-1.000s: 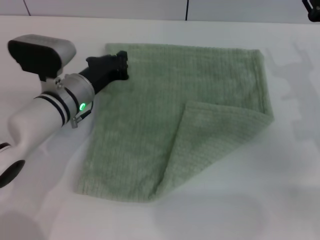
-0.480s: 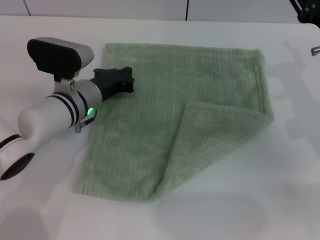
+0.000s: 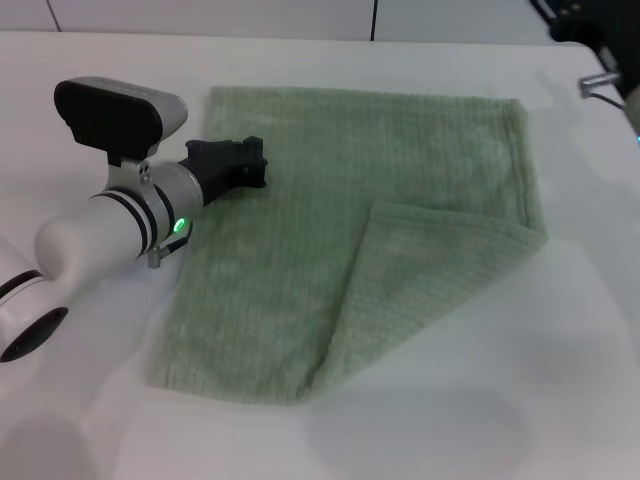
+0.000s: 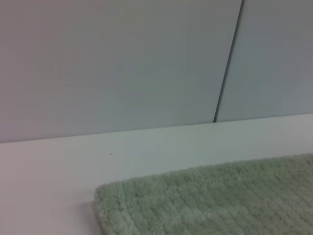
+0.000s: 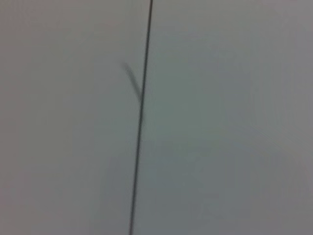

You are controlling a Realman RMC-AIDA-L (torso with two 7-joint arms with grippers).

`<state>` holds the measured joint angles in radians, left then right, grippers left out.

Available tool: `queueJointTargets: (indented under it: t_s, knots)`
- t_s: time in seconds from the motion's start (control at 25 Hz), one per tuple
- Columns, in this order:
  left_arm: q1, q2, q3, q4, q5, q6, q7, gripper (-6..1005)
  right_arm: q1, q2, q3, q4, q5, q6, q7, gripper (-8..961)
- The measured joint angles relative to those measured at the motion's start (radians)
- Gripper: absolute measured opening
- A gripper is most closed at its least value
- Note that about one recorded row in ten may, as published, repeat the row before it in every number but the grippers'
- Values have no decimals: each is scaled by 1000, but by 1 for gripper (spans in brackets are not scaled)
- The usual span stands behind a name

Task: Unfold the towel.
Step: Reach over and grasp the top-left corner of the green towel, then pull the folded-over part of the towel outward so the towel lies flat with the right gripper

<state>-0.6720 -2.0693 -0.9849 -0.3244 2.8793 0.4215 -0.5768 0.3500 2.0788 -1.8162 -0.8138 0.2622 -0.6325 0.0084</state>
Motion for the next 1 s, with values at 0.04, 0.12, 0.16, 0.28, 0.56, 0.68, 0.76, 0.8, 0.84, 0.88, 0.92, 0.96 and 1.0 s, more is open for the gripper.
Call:
queueJointTargets:
  t_s: [0.04, 0.12, 0.16, 0.28, 0.56, 0.68, 0.76, 0.8, 0.84, 0.88, 0.92, 0.96, 1.0]
  knots:
    - [0, 0, 0, 3, 0, -2, 0, 5, 4, -1, 0, -40, 0, 77, 1, 757]
    - [0, 0, 0, 5, 0, -3, 0, 5, 16, -1, -3, -136, 0, 253, 1, 757]
    - [0, 0, 0, 5, 0, -3, 0, 5, 16, -1, -3, -136, 0, 253, 1, 756]
    - [2, 0, 0, 3, 0, -4, 0, 5, 39, -4, -13, -303, 7, 539, 1, 756]
    - [2, 1, 0, 2, 0, -4, 0, 5, 99, -7, 3, -539, 58, 1013, -15, 753]
    - [2, 1, 0, 1, 0, -4, 0, 5, 159, -7, 71, -622, 153, 1276, -99, 753]
    - [2, 2, 0, 1, 0, -4, 0, 5, 179, -6, 96, -633, 188, 1353, -137, 752]
    - [2, 2, 0, 1, 0, -4, 0, 5, 194, -5, 112, -639, 211, 1402, -164, 752]
    - [2, 2, 0, 1, 0, -4, 0, 5, 213, -5, 132, -640, 234, 1463, -192, 752]
    - [2, 2, 0, 1, 0, -4, 0, 5, 248, -5, 166, -640, 264, 1559, -236, 752]
    - [2, 2, 0, 1, 0, -4, 0, 5, 263, -4, 182, -638, 274, 1604, -259, 752]
    - [2, 2, 0, 1, 0, -4, 0, 5, 263, -4, 182, -638, 274, 1604, -259, 752]
    - [2, 2, 0, 1, 0, -4, 0, 5, 275, -4, 196, -635, 282, 1640, -281, 752]
